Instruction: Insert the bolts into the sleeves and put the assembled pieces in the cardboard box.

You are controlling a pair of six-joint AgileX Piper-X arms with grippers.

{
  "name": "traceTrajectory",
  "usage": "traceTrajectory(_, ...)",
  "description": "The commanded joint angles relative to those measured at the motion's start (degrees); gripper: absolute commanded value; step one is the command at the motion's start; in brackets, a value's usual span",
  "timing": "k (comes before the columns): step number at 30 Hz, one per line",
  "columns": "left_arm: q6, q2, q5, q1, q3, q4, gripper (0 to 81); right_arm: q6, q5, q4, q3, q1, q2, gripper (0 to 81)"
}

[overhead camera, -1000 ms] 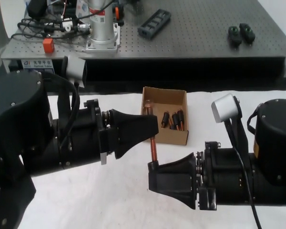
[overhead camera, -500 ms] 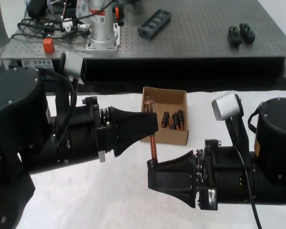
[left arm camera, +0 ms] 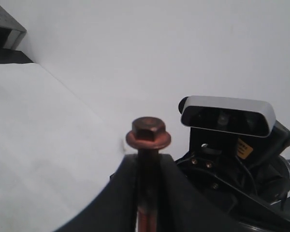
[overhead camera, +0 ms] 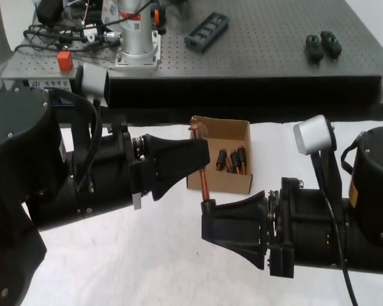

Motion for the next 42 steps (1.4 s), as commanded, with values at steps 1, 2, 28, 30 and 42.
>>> traceTrajectory(1,-2.32,-0.17,4.98,-0.25,0.03,1.35,0.6,-1.65,3.08,-2.91,-1.05,-0.69,-1.16,5.1)
traceTrajectory(2,-2.30,-0.17,5.20,-0.25,0.03,1.35,0.6,-2.11,3.08,-2.90,-1.05,-0.69,-1.16,5.1)
traceTrajectory(28,-5.24,-0.17,4.59,-0.25,0.03,-1.59,30.5,-4.30,4.24,-3.38,-1.05,-0.83,-1.00,5.1)
traceTrajectory(30,-5.36,-0.17,-0.26,-0.25,0.03,-1.59,48.8,-5.28,6.44,-3.33,-1.05,-2.17,-1.00,5.1)
traceTrajectory(42,1.54,-0.65,-13.10,1.73,1.20,8.23,0.2,-14.70,22.73,15.04,-22.20,-15.94,22.49,5.1)
